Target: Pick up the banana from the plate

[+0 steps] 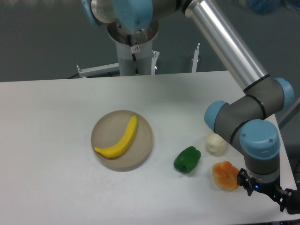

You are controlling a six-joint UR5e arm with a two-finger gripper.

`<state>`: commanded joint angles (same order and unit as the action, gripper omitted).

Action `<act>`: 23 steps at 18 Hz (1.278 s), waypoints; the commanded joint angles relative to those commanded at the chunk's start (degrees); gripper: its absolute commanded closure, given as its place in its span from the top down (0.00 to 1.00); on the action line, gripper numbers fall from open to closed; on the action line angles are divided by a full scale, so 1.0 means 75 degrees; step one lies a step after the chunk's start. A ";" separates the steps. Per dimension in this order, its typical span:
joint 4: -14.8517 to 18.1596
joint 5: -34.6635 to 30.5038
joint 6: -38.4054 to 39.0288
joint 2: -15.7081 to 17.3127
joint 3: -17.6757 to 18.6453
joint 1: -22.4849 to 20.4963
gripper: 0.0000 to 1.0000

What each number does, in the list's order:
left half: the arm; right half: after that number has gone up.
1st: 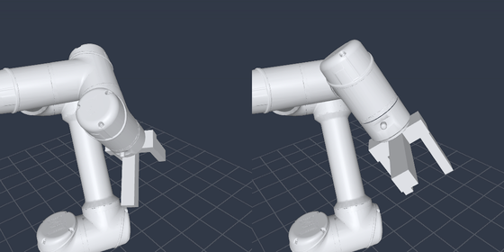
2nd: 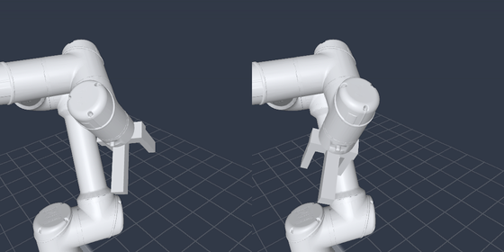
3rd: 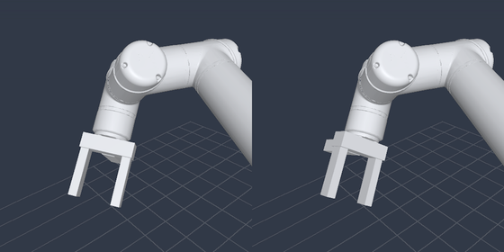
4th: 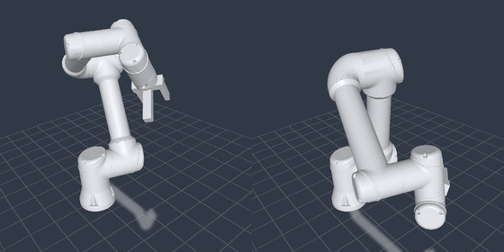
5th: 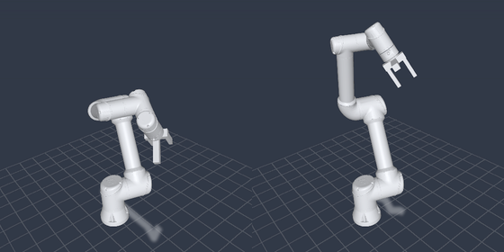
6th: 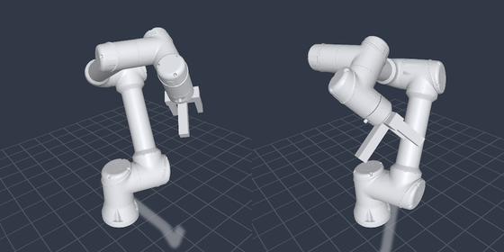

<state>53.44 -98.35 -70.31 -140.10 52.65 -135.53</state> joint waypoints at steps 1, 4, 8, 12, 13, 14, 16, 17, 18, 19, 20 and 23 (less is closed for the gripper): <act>0.0000 0.0012 0.0000 0.0000 0.0023 0.0012 1.00; 0.0000 0.0023 0.0012 0.0011 0.0000 0.0012 1.00; 0.0023 0.0105 0.0012 0.0269 0.0292 0.0012 1.00; 0.0105 0.0117 0.0047 0.0854 0.0994 0.0012 1.00; 0.0105 0.0117 0.0093 0.1041 0.1228 0.0012 1.00; 0.0129 0.0129 0.0163 0.1252 0.1439 0.0012 1.00; 0.0408 0.0210 0.0223 0.1604 0.1745 0.0000 1.00; 0.0654 0.0246 0.0246 0.1768 0.1873 -0.0012 1.00; 0.0877 0.0246 0.0304 0.1943 0.1979 -0.0023 1.00; 0.1076 0.0258 0.0409 0.2108 0.2096 -0.0035 1.00; 0.1229 0.0281 0.0491 0.2248 0.2202 -0.0047 1.00; 0.1966 0.0550 0.0737 0.2682 0.2366 -0.0082 1.00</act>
<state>68.18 -94.23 -64.78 -119.98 70.40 -136.14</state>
